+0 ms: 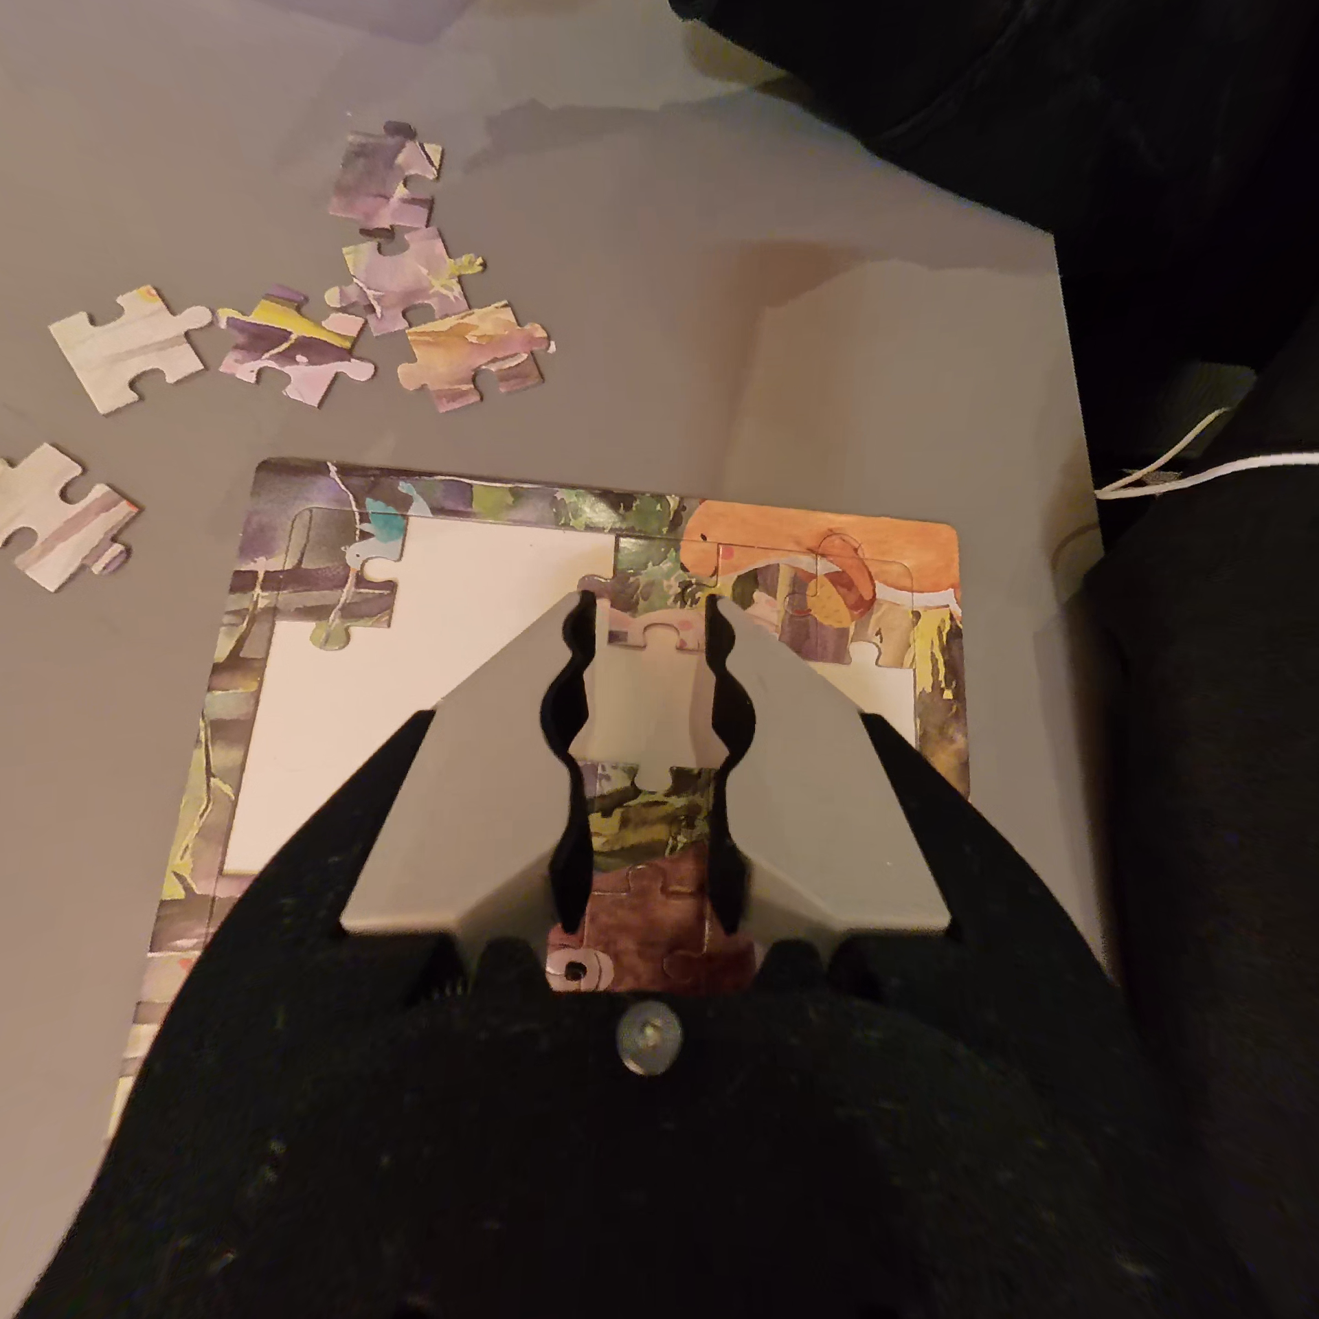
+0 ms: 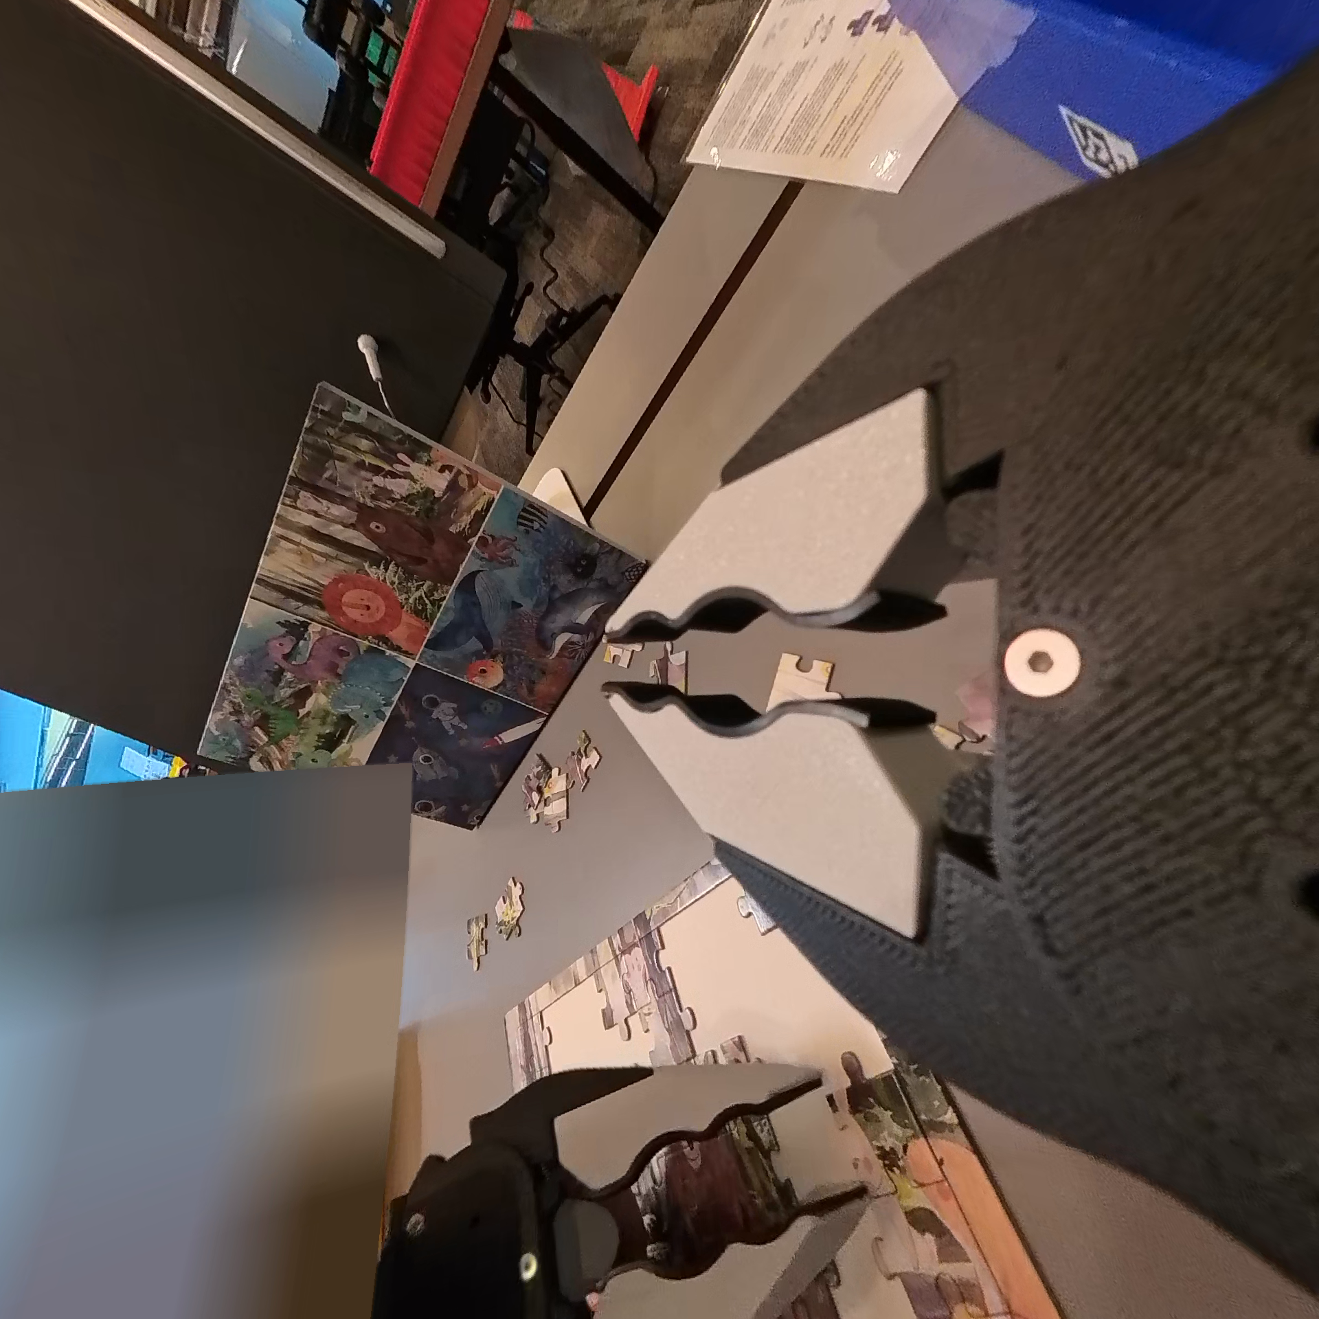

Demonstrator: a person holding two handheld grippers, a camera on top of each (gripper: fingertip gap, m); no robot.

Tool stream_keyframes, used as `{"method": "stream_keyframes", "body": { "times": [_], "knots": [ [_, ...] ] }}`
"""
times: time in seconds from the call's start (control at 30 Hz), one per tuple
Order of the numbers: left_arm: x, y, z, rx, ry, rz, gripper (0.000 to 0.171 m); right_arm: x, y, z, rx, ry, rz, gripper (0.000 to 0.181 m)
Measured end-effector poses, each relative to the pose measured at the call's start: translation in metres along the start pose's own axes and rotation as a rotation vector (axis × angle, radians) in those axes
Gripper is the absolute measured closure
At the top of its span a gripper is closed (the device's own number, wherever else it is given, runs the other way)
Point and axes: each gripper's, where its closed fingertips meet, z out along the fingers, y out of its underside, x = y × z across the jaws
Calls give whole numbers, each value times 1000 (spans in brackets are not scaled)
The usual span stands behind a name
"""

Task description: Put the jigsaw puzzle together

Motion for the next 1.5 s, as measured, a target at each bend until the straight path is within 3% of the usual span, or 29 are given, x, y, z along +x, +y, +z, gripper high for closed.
{"method": "stream_keyframes", "body": {
  "times": [0.33,0.5,0.67,0.7,0.97,1.13,1.33,1.5],
  "knots": [
    [8,1,8,-41,-21,44,165,-1,1,1,-5,0,-5,173],
    [11,-16,2,32,-19,29,165,-1,1,1,-7,-2,-7,173],
    [10,-3,19,-42,-13,-31,165,-2,2,2,-12,-1,-10,173],
    [10,-5,18,-31,-22,-30,171,-2,2,1,-12,-1,-10,173],
    [6,-3,18,-32,-18,-69,171,-2,1,1,-11,-1,-14,172],
    [1,-16,4,41,-50,-74,171,-2,1,1,-11,-1,-14,173],
    [0,8,5,-45,-23,-107,171,-2,3,2,-17,-3,-12,173],
    [-3,-2,-5,18,-81,-83,171,-2,3,2,-18,-2,-12,173]
  ]
}}
